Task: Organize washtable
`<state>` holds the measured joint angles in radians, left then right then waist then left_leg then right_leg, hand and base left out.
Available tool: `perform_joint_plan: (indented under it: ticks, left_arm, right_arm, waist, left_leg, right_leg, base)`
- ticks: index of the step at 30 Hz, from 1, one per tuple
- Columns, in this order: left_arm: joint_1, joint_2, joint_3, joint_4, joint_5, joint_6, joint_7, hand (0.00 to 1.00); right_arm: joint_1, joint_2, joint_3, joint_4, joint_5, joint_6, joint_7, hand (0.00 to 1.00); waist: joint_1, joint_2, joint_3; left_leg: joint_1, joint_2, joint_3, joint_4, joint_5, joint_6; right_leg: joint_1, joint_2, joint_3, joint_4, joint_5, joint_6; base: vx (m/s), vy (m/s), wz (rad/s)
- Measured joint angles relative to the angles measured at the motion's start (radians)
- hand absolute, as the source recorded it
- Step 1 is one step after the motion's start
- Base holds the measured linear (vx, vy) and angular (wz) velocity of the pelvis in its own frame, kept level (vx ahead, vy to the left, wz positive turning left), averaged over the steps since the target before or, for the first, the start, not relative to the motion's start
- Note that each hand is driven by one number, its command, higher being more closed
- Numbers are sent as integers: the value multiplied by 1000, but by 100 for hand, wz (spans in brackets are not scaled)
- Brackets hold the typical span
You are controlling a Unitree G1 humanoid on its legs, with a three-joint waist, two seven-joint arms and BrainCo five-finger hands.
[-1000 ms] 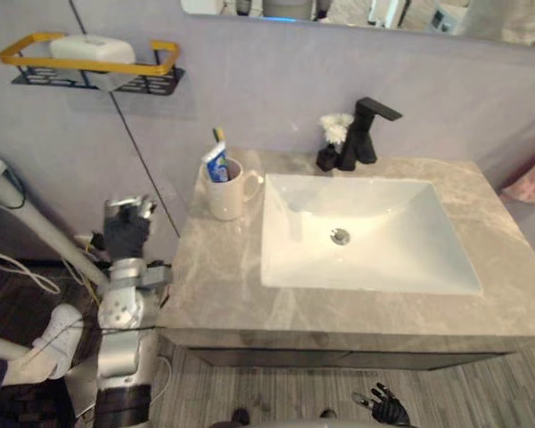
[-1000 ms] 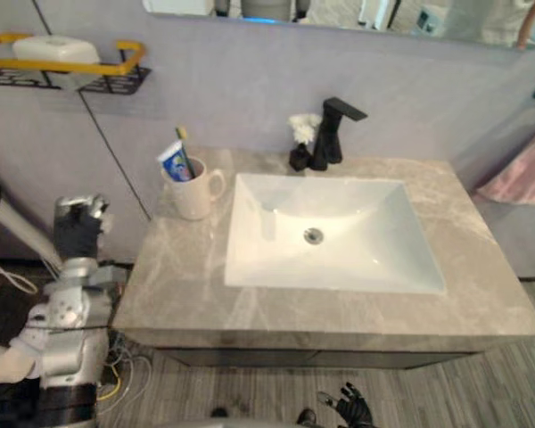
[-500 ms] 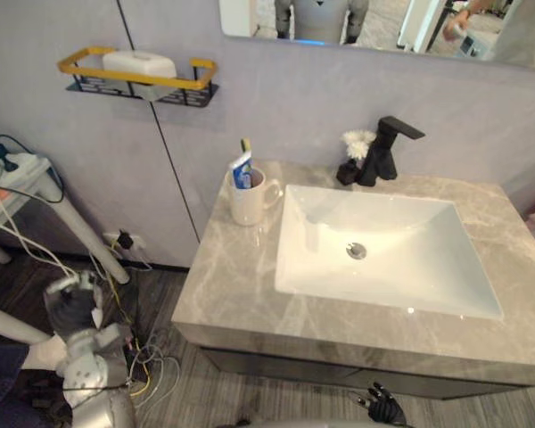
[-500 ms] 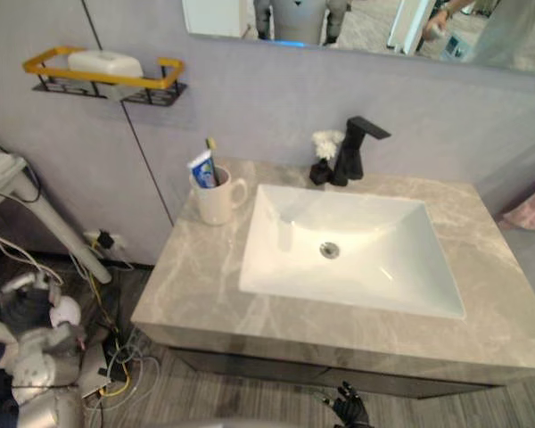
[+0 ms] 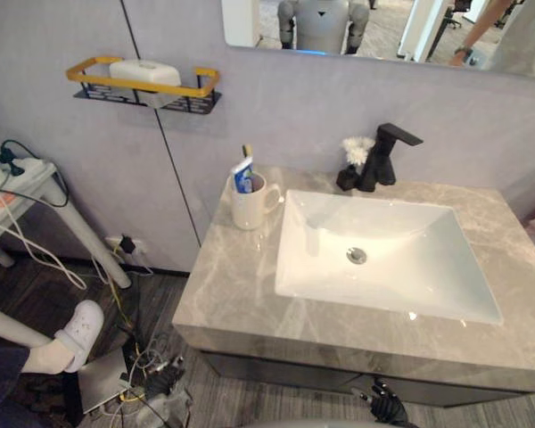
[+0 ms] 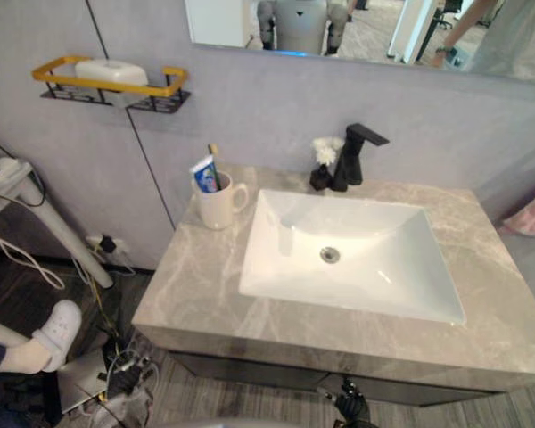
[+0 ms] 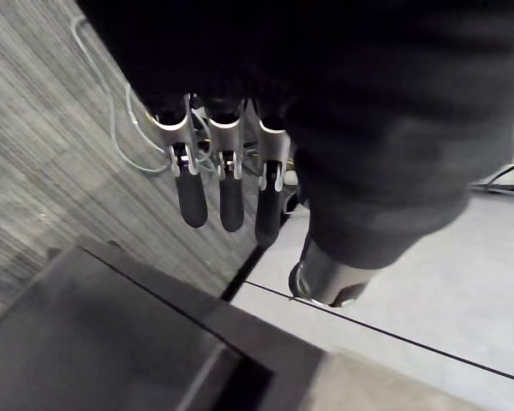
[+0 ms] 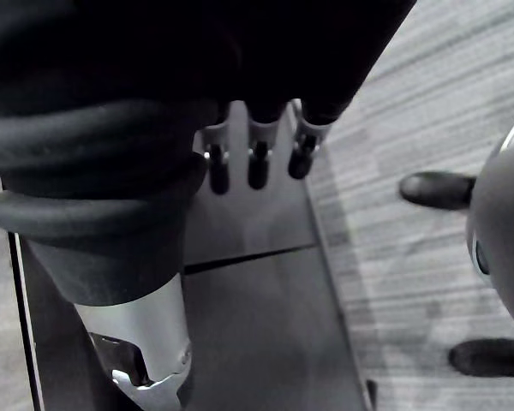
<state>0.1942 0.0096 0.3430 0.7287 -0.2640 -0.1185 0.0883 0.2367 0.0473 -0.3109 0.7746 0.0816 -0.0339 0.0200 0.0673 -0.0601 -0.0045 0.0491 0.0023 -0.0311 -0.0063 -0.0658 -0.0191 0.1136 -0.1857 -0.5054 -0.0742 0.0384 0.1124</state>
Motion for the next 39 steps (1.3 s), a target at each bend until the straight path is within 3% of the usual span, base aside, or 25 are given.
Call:
perform_joint_plan:
  ticks: [12, 18, 33, 36, 37, 38, 39]
  left_arm:
    - [-20, 2, -97, 157, 160, 24, 1, 0]
    - [-21, 17, -152, 189, 197, 25, 1, 0]
    - [-50, 40, -213, 211, 208, 24, 0, 0]
    - [-82, 53, -257, 211, 208, 24, 1, 0]
    - [-92, 57, -279, 211, 208, 24, 1, 0]
    - [-112, 58, -309, 209, 209, 25, 1, 0]
    - [-119, 56, -319, 207, 209, 25, 0, 0]
  right_arm:
    - [-46, 5, -14, 88, 6, -7, -23, 0]
    - [-71, 5, -1, 116, 6, -13, -25, 0]
    - [-95, -18, 88, 154, -16, -22, -15, 0]
    - [-128, -38, 126, 153, -44, -20, -14, 0]
    - [-134, -40, 126, 153, -48, -20, -13, 0]
    - [-126, -37, 126, 161, -48, -20, -14, 0]
    - [-128, -36, 125, 173, -45, -19, -14, 0]
  waist:
    - [-4, -11, 8]
    - [-28, -8, 34]
    - [-30, -8, 75]
    - [-42, -5, 116]
    - [-55, -1, 120]
    - [-60, -7, 121]
    - [-58, -16, 117]
  left_leg:
    - [25, -5, 4, -30, 13, -8]
    - [30, -4, 14, -31, 13, -8]
    - [51, -5, 146, -32, -16, 11]
    - [4, -9, 122, 26, -38, 22]
    - [-23, -14, 84, 44, -37, 24]
    - [-54, -26, 24, 65, -36, 25]
    - [-60, -34, -5, 78, -36, 25]
  right_leg:
    - [5, 1, 8, -20, 7, 10]
    - [5, 4, 20, -22, 11, 11]
    - [-64, 8, 175, -7, 35, 10]
    - [-154, -18, 230, 185, -47, -3]
    - [-204, -19, 321, 274, -95, -25]
    - [-218, -14, 425, 329, -143, -19]
    - [-219, -18, 454, 342, -155, -10]
  base:
    - [8, 2, -2]
    - [-24, -3, -5]
    - [-17, 9, -29]
    - [-63, 30, 18]
    - [-8, 30, 102]
    - [19, 1, 126]
    - [88, -63, 143]
